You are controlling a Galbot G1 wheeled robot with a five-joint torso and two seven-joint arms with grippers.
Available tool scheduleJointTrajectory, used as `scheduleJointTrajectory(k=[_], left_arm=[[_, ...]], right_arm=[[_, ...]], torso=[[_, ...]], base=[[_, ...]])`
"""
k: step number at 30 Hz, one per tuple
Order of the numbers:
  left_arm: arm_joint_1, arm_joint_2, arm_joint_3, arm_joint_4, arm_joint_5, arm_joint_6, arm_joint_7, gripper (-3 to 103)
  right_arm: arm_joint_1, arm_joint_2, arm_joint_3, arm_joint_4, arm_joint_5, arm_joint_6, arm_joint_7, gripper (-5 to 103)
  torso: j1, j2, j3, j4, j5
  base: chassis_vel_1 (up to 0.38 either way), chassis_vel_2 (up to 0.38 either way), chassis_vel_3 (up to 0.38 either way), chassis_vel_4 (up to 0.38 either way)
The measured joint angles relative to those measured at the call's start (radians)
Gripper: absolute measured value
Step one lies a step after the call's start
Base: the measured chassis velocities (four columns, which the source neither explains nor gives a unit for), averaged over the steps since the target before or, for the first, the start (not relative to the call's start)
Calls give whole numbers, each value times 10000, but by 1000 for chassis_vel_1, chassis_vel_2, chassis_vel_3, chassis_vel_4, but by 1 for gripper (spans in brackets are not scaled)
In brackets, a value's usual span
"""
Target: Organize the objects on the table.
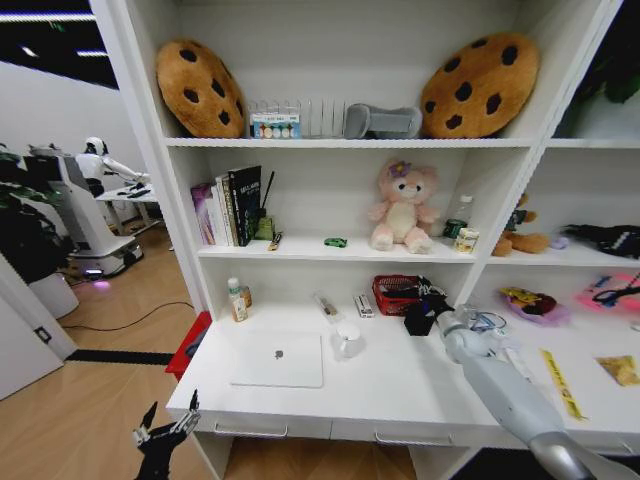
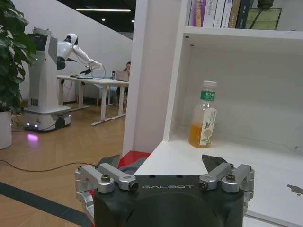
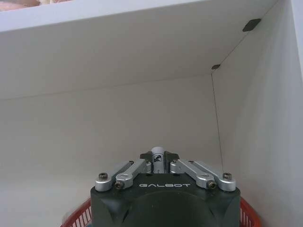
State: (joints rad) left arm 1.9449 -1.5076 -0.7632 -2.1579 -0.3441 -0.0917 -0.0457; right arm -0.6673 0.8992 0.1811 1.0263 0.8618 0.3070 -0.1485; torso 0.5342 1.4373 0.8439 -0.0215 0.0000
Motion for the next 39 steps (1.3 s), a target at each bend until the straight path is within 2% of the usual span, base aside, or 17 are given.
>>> scheduleJointTrajectory(k=[3, 4, 6, 7, 8, 13, 16, 17, 20, 21, 23, 25, 26, 27, 30, 33, 39], left_arm=[[-2, 5, -21, -1, -24, 12, -1, 98], [-2, 9, -22, -4, -34, 20, -1, 98], [-2, 12, -23, -7, -39, 32, 0, 98], [-2, 18, -21, -22, -48, 61, 0, 98], [-2, 20, -8, -38, -53, 81, 0, 98], [-7, 21, 4, -50, -57, 100, 0, 98], [-9, 15, -18, -73, -58, 102, 1, 98], [-9, 15, -18, -73, -58, 102, 1, 98], [26, 6, -61, -177, -58, 104, 0, 98], [26, 6, -61, -177, -58, 104, 0, 98], [44, 4, -71, -213, -58, 104, 0, 98], [84, -11, -99, -288, -57, 106, -1, 98], [102, -20, -108, -328, -57, 106, -2, 98], [102, -20, -108, -328, -57, 106, -2, 98], [122, -38, -101, -394, -35, 105, -2, 98], [189, -124, 4, -488, 114, 89, 2, 98], [334, -342, 131, -587, 392, -7, 61, 98]], right_arm=[[-66, 5, 124, 72, -33, -138, -26, 15], [-89, -1, 151, 84, -41, -174, -48, 26], [-103, -9, 161, 86, -46, -182, -59, 26], [-121, -22, 185, 101, -43, -189, -63, 32], [-160, -39, 221, 150, -29, -195, -63, 43], [-638, -161, 583, 868, 99, -484, -221, 54], [-1970, -320, 1410, 2928, 360, -990, -539, 70], [-1970, -320, 1410, 2928, 360, -990, -539, 70], [-3466, -354, 2407, 4821, 129, -1268, -172, 86], [-3466, -354, 2407, 4821, 129, -1268, -172, 86], [-4056, -342, 2875, 5491, -205, -1430, 73, 91], [-5856, -175, 4232, 6898, -1213, -1687, 129, 99], [-6889, -12, 4961, 7479, -1652, -1789, -5, 100], [-6889, -12, 4961, 7479, -1652, -1789, -5, 100], [-8748, 444, 6204, 8326, -2010, -1817, -219, 100], [-11502, 1629, 7633, 9097, -2252, -1479, -957, 100], [-12887, 2045, 8366, 9180, -2207, -1154, -1710, 100]], torso=[[0, 0, 0, -2, 0], [0, 0, 0, -2, -1], [0, 0, 0, -1, 0], [0, 0, 0, -2, 0], [0, 0, 0, -2, -1], [1, 0, 0, 1, 0], [0, 0, -1, -2, 0], [0, 0, -1, -2, 0], [-1, 0, -2, -2, 2], [-1, 0, -2, -2, 2], [0, 0, -2, 2, -1], [0, 0, -2, 4, -2], [0, 0, -2, -7, 2], [0, 0, -2, -7, 2], [-1, 1, -3, -5, -3], [-2, 2, -3, -10, 1], [-3, 3, -3, -7, -4]], base=[[0, 0, 0, 0], [0, 0, 0, 0], [0, 0, 0, 0], [0, 0, 0, 0], [0, 0, 0, 0], [0, 0, 0, 0], [0, 0, 0, 0], [0, 0, 0, 0], [0, 0, 0, 0], [0, 0, 0, 0], [0, 0, 0, 0], [0, 0, 0, 0], [0, 0, 0, 0], [0, 0, 0, 0], [0, 0, 0, 0], [0, 0, 0, 0], [0, 0, 0, 0]])
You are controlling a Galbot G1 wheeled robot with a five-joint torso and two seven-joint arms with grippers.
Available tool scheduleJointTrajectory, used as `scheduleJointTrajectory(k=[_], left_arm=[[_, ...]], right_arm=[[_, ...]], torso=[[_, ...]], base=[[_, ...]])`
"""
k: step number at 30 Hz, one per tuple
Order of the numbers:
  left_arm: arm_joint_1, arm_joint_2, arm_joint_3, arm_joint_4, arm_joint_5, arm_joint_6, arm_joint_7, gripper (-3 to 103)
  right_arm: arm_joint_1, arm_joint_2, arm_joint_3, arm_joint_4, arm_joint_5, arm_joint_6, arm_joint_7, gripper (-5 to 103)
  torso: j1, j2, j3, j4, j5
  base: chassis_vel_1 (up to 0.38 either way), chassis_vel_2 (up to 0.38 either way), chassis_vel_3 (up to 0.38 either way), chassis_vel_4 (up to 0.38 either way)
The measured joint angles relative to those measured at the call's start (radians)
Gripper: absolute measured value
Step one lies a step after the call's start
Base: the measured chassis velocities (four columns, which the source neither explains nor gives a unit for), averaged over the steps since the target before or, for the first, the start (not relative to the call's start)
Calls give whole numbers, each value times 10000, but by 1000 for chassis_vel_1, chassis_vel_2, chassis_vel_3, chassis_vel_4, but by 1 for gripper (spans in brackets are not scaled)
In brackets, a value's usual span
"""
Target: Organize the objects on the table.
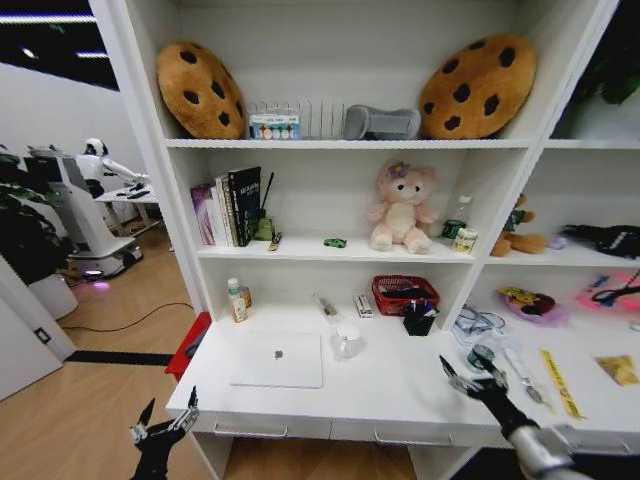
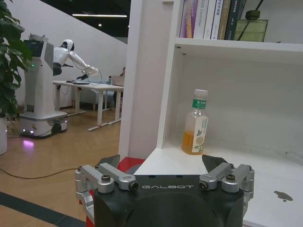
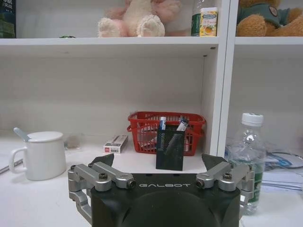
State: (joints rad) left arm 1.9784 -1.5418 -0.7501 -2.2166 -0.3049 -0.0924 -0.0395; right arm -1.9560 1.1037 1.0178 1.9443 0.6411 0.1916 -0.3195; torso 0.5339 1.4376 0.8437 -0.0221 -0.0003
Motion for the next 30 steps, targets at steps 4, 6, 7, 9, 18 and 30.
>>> scheduleJointTrajectory(k=[4, 6, 7, 9, 18, 30], left_arm=[[75, -247, 169, -154, 302, -74, 80, 98], [82, -264, 183, -176, 321, -86, 83, 98], [95, -273, 168, -198, 331, -121, 87, 98], [102, -277, 136, -218, 330, -140, 87, 98], [117, -385, 94, -307, 312, -163, 88, 98], [100, -452, 103, -184, 329, -215, 92, 98]], right_arm=[[111, -285, 302, -565, 213, 450, -155, 100], [180, -341, 340, -625, 282, 497, -160, 100], [302, -415, 410, -723, 436, 536, -227, 100], [350, -447, 471, -768, 587, 498, -269, 100], [646, -559, 563, -1119, 913, 449, -233, 100], [1108, -779, 497, -1246, 1020, 350, -100, 100]], torso=[[1, -1, 2, 11, 4], [2, -2, 2, 12, 2], [2, -3, 2, 11, 4], [1, -3, 2, 9, 4], [2, -4, 3, 2, 6], [4, -4, 3, 5, 2]], base=[[0, 0, 0, 0], [-18, -29, 24, 16], [-47, -58, 70, 50], [-88, -68, 70, 86], [-71, -95, 85, 72], [-23, -23, 31, 27]])
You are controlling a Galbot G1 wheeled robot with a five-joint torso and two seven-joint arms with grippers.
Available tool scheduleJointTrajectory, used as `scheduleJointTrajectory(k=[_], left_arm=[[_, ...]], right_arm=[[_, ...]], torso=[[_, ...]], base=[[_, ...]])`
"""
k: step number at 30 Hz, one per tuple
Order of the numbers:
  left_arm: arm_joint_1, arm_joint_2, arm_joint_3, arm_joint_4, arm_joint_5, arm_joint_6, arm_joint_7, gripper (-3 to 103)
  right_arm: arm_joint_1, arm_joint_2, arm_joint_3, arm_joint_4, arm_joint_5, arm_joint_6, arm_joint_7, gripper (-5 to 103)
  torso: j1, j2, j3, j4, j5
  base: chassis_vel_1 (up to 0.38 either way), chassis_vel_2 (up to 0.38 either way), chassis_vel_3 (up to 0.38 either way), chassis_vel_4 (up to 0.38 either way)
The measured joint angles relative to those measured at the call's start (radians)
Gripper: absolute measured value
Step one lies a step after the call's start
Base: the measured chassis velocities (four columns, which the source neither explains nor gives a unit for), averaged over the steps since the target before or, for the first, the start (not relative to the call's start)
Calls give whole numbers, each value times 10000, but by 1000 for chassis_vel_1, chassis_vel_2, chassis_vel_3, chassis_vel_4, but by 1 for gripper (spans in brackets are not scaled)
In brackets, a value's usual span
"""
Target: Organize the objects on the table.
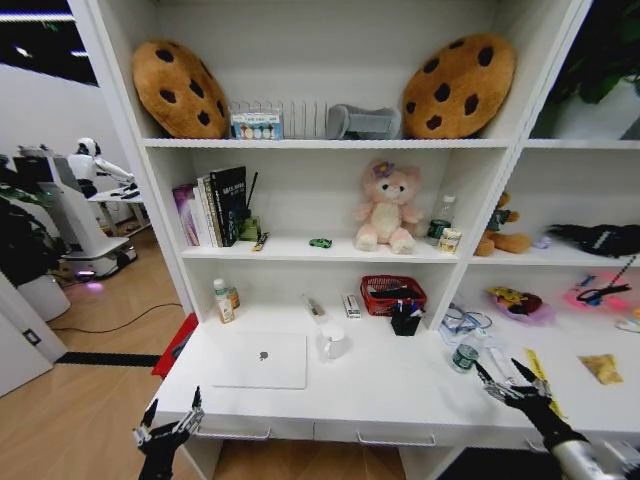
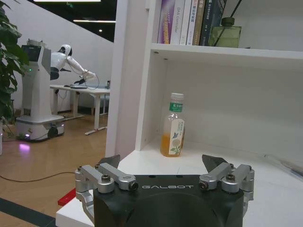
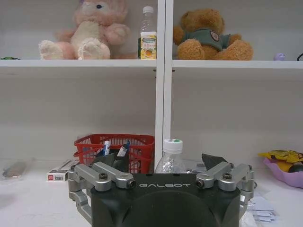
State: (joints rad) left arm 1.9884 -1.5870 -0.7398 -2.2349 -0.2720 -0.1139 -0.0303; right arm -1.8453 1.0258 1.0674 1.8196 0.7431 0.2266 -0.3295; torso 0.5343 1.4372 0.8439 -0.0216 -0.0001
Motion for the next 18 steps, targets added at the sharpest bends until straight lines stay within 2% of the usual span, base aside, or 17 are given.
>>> scheduleJointTrajectory(k=[6, 11, 14, 15, 18], left_arm=[[-8, -8, -12, 47, -5, -1, 0, 98], [-9, -9, 7, 75, 5, -2, 11, 98], [-5, -16, 21, 88, 14, -2, 14, 98], [-4, -20, 36, 88, 21, -2, 17, 98], [1, -22, 63, 93, 37, -2, 22, 98]], right_arm=[[163, -67, -45, -53, -12, -59, 53, 100], [319, -77, -199, -74, -243, -94, 97, 100], [350, -20, -341, 31, -376, -49, 8, 100], [405, 39, -526, 124, -475, -24, -43, 100], [544, 100, -847, 265, -627, -39, -43, 100]], torso=[[0, 0, 0, 4, 2], [2, -1, 1, -2, 7], [-1, 1, -1, 2, -8], [1, -1, 1, 3, 7], [0, -2, 1, 0, 9]], base=[[-168, -181, 193, 186], [-254, -254, 236, 249], [-257, -254, 300, 254], [-156, -243, 192, 265], [-116, -212, 176, 195]])
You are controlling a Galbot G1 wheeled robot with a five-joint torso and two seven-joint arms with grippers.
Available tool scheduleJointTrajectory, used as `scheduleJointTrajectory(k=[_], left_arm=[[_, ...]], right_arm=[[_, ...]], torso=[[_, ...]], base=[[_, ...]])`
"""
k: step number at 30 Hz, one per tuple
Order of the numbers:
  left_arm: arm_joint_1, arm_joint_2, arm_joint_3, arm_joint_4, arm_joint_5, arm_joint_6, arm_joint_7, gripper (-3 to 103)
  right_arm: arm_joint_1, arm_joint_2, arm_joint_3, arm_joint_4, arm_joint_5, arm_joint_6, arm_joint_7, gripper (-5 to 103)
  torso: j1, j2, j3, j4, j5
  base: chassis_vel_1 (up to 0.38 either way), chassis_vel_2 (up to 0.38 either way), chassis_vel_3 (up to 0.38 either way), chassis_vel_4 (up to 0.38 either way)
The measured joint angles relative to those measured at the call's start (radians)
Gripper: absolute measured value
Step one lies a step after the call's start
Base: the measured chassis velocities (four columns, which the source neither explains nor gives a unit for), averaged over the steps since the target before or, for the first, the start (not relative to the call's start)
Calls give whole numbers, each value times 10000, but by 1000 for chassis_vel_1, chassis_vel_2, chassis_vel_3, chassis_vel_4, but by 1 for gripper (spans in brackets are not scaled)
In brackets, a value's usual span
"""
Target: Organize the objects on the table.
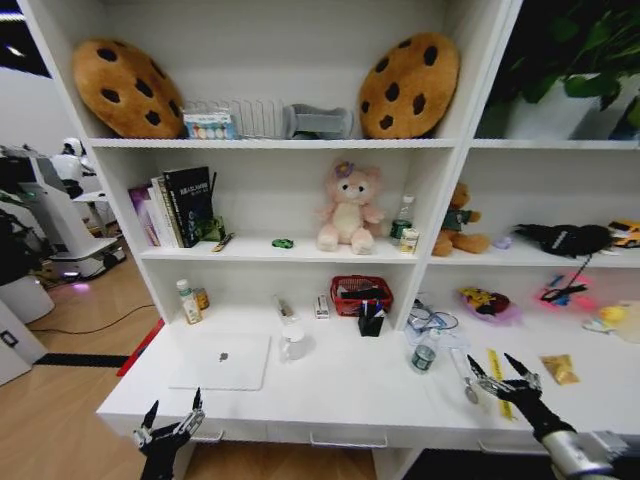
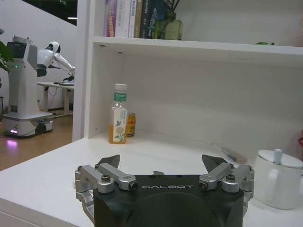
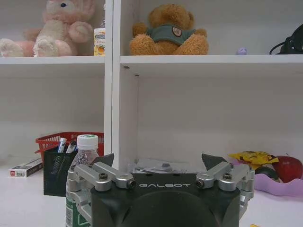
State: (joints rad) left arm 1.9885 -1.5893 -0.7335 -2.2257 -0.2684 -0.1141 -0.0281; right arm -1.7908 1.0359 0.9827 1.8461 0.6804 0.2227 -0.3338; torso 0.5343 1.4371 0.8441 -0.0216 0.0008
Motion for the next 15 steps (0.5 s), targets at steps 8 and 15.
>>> scheduleJointTrajectory(k=[8, 15], left_arm=[[41, 17, 40, -5, 51, 3, 7, 98], [3, 198, 59, 102, -48, 18, 4, 98]], right_arm=[[1949, -58, -1739, 290, -979, -1074, 731, 100], [2593, -46, -2452, 625, -1287, -1905, 1161, 100]], torso=[[0, 1, -1, 10, -12], [1, 1, -1, -4, -9]], base=[[6, -8, 21, -10], [32, 39, -17, -29]])
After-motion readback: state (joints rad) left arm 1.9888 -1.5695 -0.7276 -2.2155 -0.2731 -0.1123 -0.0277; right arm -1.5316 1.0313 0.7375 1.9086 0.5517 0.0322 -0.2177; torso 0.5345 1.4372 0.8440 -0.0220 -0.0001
